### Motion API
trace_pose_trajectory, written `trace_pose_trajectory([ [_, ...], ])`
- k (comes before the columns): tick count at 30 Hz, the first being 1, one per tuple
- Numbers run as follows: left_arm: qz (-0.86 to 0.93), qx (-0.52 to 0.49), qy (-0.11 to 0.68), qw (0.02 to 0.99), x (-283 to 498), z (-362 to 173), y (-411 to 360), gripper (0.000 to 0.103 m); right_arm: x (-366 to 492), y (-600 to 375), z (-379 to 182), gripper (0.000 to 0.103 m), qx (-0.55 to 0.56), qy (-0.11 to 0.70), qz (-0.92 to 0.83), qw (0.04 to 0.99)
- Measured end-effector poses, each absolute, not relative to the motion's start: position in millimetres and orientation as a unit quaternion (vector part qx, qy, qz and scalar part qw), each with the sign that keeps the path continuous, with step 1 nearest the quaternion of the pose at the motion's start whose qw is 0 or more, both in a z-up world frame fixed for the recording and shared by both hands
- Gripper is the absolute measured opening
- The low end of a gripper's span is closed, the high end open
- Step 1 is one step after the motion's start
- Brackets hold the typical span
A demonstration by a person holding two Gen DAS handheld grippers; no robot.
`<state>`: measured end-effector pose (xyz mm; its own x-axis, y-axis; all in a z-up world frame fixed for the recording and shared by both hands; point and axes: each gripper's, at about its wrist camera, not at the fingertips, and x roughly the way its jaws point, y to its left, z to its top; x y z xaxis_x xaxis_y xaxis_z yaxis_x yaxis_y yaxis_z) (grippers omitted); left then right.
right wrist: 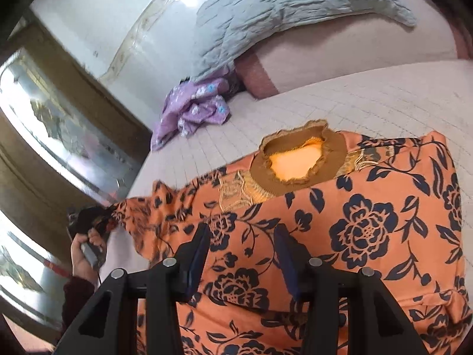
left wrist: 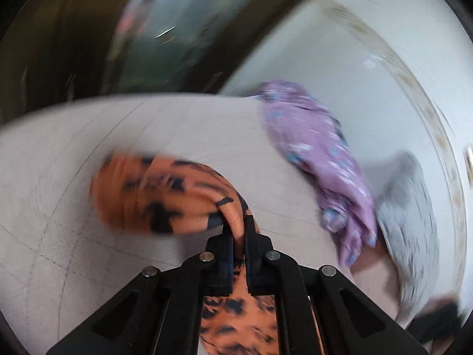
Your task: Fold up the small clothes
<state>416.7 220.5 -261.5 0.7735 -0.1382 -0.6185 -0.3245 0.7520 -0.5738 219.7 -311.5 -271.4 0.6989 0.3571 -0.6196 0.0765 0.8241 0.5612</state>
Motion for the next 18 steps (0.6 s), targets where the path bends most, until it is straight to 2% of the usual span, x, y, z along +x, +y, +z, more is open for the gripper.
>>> trace_pose_trajectory([
  [5, -0.061, -0.237, 0.315, 0.917, 387, -195, 115, 0.006, 205, -337, -256, 0.049, 0.320, 0.350, 0.055, 0.879],
  [9, -0.145, -0.138, 0.315, 0.928, 355, -172, 13, 0.006, 190, -361, -246, 0.049, 0.343, 0.323, 0.030, 0.881],
  [13, -0.233, -0.062, 0.345, 0.907, 316, -186, -85, 0.006, 175, -392, -243, 0.049, 0.379, 0.302, 0.005, 0.875],
  [16, -0.293, 0.012, 0.396, 0.870, 287, -214, -150, 0.008, 167, -414, -243, 0.049, 0.399, 0.291, -0.012, 0.869],
  [17, -0.309, 0.040, 0.422, 0.851, 277, -227, -167, 0.012, 164, -420, -243, 0.049, 0.404, 0.289, -0.020, 0.868],
  [18, -0.315, 0.052, 0.436, 0.842, 272, -234, -174, 0.022, 163, -425, -244, 0.051, 0.407, 0.289, -0.028, 0.866],
])
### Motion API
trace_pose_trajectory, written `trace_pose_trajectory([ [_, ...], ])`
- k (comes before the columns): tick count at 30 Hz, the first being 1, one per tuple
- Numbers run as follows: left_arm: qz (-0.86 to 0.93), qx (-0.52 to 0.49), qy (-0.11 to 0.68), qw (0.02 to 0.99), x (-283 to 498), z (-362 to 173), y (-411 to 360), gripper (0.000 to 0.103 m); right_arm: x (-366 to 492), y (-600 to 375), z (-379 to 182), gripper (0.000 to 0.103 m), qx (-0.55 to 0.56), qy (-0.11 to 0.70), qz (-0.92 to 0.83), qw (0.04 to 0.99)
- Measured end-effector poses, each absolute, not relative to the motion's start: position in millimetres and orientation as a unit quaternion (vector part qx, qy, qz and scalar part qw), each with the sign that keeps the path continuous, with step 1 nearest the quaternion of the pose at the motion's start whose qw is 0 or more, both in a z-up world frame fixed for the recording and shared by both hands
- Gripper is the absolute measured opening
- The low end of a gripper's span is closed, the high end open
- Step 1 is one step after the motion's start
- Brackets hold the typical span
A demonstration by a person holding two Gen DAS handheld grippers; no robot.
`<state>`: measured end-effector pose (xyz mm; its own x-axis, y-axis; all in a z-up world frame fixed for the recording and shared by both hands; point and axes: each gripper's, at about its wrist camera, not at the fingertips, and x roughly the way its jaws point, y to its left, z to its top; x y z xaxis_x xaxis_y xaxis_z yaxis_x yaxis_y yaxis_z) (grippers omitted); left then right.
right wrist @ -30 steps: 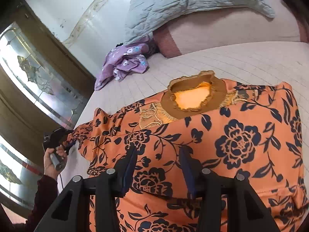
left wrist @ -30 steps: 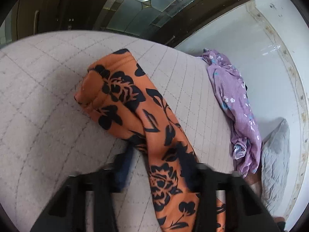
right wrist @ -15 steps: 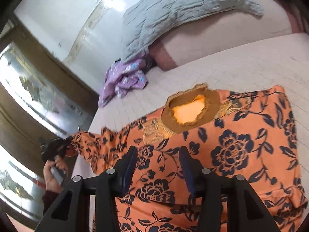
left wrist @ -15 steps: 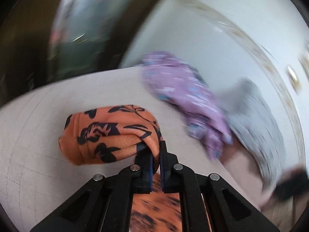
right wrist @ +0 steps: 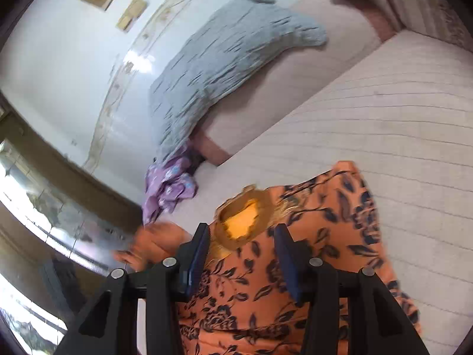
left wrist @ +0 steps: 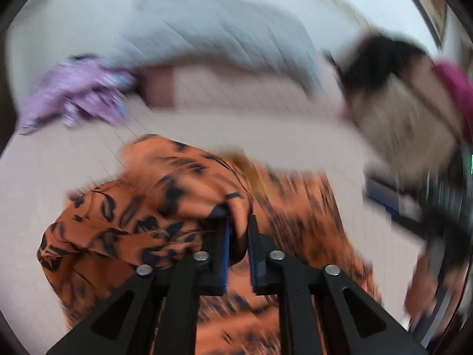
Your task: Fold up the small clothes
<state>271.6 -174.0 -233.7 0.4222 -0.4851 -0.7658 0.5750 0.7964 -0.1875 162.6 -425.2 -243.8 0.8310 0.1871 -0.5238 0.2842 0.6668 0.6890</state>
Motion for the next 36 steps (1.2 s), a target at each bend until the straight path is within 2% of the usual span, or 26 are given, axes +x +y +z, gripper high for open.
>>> trace_pose_trajectory([
  [1, -0.314, 0.056, 0.450, 0.834, 266, -242, -177, 0.029, 162, -429, -245, 0.058, 0.410, 0.291, -0.033, 0.863],
  [2, -0.312, 0.056, 0.460, 0.829, 264, -245, -175, 0.044, 161, -432, -246, 0.066, 0.414, 0.295, -0.037, 0.860],
  [3, -0.311, 0.050, 0.463, 0.828, 262, -244, -166, 0.048, 161, -434, -247, 0.068, 0.419, 0.298, -0.039, 0.857],
  [5, -0.290, 0.026, 0.453, 0.843, 263, -236, -137, 0.050, 163, -435, -251, 0.068, 0.428, 0.305, -0.032, 0.850],
  [8, -0.222, -0.021, 0.430, 0.875, 264, -228, -77, 0.067, 172, -424, -257, 0.068, 0.418, 0.332, -0.012, 0.846],
  [12, -0.102, -0.055, 0.423, 0.899, 289, -232, 0, 0.067, 189, -393, -260, 0.068, 0.382, 0.361, 0.014, 0.851],
  [17, -0.042, -0.074, 0.461, 0.883, 322, -265, 37, 0.065, 218, -337, -250, 0.074, 0.281, 0.361, 0.041, 0.888],
  [21, -0.062, -0.039, 0.465, 0.882, 326, -273, 14, 0.065, 248, -298, -266, 0.074, 0.221, 0.385, 0.036, 0.895],
  [25, -0.090, 0.073, 0.517, 0.848, 324, -300, -24, 0.065, 270, -282, -284, 0.074, 0.184, 0.383, 0.021, 0.905],
  [27, -0.102, 0.113, 0.539, 0.828, 320, -317, -35, 0.066, 280, -283, -296, 0.068, 0.174, 0.384, 0.010, 0.907],
  [28, -0.101, 0.129, 0.529, 0.833, 317, -318, -38, 0.066, 282, -285, -299, 0.040, 0.174, 0.388, 0.006, 0.905],
  [29, -0.103, 0.136, 0.524, 0.834, 315, -316, -39, 0.066, 283, -289, -304, 0.021, 0.180, 0.399, 0.003, 0.899],
  [32, -0.111, 0.115, 0.537, 0.829, 318, -316, -33, 0.067, 272, -311, -294, 0.015, 0.208, 0.387, -0.008, 0.898],
  [36, -0.114, 0.113, 0.537, 0.828, 318, -318, -31, 0.068, 226, -355, -261, 0.014, 0.235, 0.359, -0.037, 0.903],
])
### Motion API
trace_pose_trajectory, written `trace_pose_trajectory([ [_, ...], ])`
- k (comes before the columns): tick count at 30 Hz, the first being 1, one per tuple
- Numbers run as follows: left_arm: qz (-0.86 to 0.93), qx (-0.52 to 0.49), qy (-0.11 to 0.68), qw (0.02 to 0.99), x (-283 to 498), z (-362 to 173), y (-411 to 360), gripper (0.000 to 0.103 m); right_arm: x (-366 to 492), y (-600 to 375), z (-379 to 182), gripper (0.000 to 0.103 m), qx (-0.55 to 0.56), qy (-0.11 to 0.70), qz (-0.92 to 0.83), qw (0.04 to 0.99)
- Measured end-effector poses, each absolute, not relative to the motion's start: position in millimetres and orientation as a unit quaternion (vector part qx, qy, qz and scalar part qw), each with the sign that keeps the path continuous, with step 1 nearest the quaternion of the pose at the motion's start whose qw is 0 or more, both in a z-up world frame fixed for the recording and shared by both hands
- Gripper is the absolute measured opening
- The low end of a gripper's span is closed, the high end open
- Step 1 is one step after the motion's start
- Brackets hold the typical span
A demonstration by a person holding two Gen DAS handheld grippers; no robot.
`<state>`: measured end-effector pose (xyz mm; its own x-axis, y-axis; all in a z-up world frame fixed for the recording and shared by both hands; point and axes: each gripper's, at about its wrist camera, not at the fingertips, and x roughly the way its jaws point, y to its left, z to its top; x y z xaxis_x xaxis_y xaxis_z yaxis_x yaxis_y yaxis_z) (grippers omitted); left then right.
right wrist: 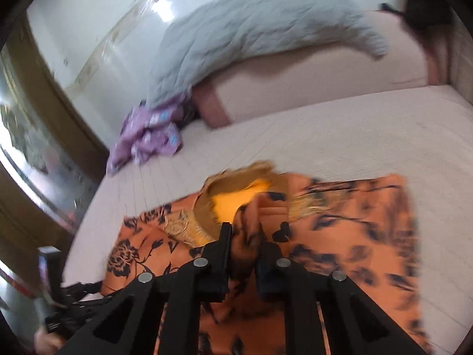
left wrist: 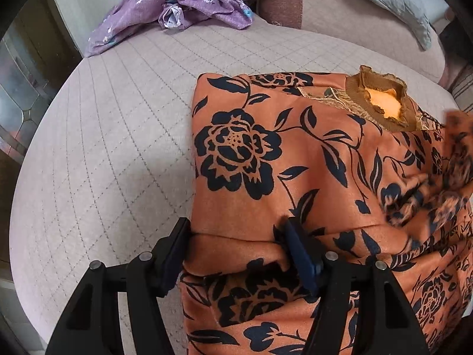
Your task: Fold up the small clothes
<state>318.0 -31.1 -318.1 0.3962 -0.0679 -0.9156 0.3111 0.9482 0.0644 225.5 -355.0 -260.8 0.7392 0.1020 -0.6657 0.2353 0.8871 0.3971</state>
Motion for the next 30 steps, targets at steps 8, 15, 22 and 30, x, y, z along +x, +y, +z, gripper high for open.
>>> trace_pose_trajectory([
  [8, -0.124, 0.101, 0.538, 0.828, 312, -313, -26, 0.068, 161, -420, -298, 0.021, 0.276, 0.557, -0.040, 0.782],
  [15, -0.130, 0.080, 0.483, 0.862, 300, -286, -28, 0.067, 142, -447, -267, 0.086, 0.344, 0.438, -0.038, 0.830],
  [22, -0.166, 0.104, 0.476, 0.857, 296, -292, -63, 0.067, 197, -433, -293, 0.051, 0.345, 0.457, -0.035, 0.820],
  [30, -0.161, 0.148, 0.491, 0.843, 297, -312, -80, 0.067, 209, -407, -298, 0.007, 0.280, 0.464, -0.047, 0.839],
])
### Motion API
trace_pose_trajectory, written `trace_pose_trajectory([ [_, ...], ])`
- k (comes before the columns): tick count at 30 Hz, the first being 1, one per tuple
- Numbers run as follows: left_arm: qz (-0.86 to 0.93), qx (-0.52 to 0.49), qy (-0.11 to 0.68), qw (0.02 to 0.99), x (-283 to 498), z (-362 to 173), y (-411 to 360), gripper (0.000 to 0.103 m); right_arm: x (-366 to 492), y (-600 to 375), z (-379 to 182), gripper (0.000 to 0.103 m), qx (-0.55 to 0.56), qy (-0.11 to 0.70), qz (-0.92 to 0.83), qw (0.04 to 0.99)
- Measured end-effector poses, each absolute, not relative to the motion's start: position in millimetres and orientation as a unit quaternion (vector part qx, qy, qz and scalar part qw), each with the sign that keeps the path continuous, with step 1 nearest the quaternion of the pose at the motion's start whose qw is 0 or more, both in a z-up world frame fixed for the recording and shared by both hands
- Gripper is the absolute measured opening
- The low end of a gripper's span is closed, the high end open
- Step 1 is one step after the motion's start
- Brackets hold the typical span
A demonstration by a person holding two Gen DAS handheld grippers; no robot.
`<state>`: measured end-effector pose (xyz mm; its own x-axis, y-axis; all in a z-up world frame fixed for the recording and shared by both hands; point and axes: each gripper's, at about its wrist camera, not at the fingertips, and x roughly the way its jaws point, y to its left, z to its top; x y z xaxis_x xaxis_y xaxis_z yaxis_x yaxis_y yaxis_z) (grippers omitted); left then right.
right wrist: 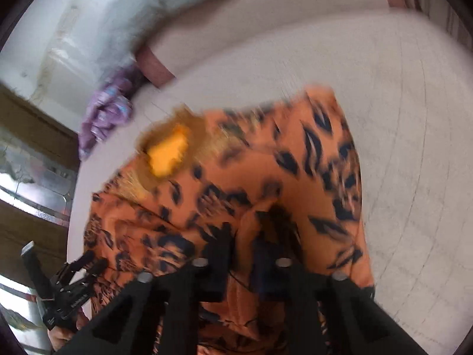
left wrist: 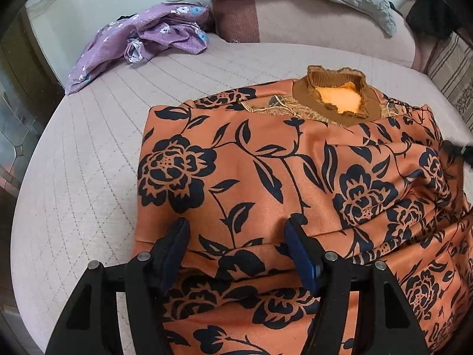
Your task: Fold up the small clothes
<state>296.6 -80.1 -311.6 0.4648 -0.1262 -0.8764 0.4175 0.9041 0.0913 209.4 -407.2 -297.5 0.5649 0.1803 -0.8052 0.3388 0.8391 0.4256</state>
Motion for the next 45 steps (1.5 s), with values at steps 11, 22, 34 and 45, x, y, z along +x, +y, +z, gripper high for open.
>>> trace_pose_trajectory([
  [11, -0.162, 0.171, 0.489, 0.840, 294, -315, -91, 0.067, 215, -452, -280, 0.006, 0.269, 0.359, -0.151, 0.881],
  [22, -0.167, 0.136, 0.473, 0.854, 293, -300, -82, 0.067, 196, -460, -284, 0.095, 0.362, 0.384, -0.059, 0.847],
  [34, -0.157, 0.129, 0.473, 0.857, 293, -302, -81, 0.069, 226, -408, -303, 0.003, 0.270, 0.433, -0.049, 0.859],
  [45, -0.163, 0.166, 0.480, 0.846, 294, -318, -96, 0.070, 226, -456, -329, 0.007, 0.306, 0.460, -0.143, 0.821],
])
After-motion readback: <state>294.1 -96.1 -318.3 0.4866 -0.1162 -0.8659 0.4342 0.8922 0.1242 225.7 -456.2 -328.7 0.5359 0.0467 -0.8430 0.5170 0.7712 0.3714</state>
